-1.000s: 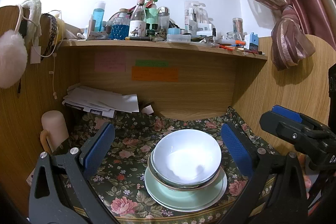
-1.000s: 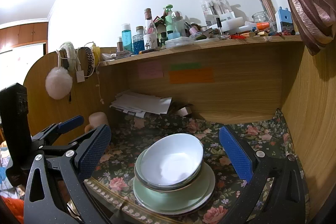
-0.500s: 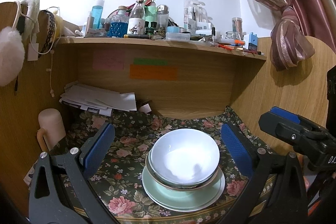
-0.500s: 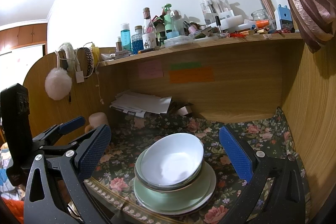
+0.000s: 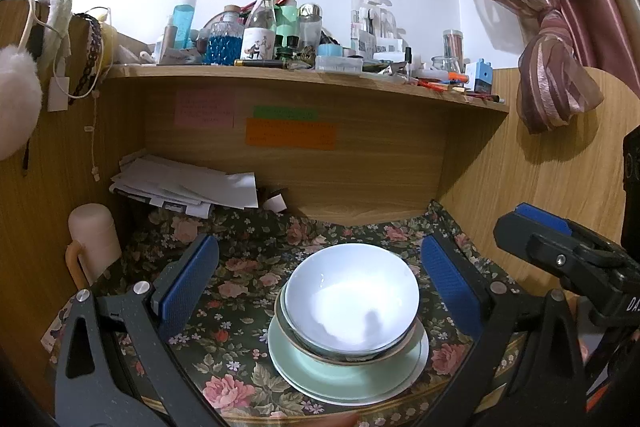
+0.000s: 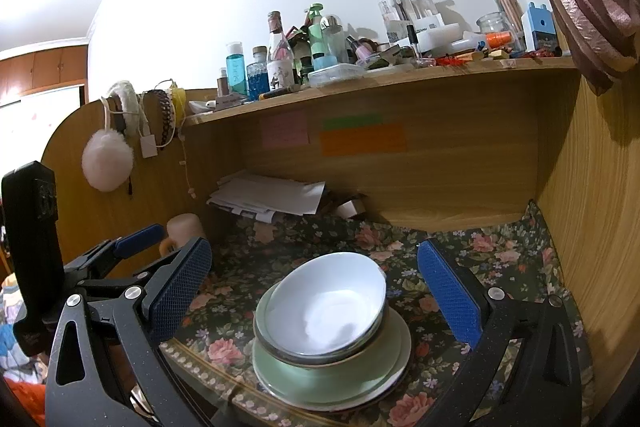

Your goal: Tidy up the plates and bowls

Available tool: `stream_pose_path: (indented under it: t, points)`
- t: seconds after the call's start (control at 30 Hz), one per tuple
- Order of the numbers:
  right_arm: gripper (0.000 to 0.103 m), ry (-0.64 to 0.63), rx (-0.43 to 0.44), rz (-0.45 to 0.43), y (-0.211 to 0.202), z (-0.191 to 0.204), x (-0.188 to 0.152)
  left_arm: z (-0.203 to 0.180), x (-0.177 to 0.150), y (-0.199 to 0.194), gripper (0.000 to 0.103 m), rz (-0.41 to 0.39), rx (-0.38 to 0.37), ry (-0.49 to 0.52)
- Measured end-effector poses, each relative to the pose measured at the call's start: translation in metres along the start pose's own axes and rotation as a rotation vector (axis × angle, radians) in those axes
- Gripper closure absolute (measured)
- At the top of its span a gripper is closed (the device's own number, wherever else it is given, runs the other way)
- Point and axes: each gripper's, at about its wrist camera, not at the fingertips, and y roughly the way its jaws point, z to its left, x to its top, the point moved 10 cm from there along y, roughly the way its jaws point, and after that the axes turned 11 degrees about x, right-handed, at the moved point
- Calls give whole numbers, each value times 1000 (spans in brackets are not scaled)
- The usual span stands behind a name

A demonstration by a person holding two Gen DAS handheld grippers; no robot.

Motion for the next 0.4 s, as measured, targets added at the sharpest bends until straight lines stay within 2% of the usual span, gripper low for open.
stream_pose_path:
  t: [0.4]
  points:
    - [0,21,-5,10,8,-10,-3,-2,0,9,0,8,-4,-9]
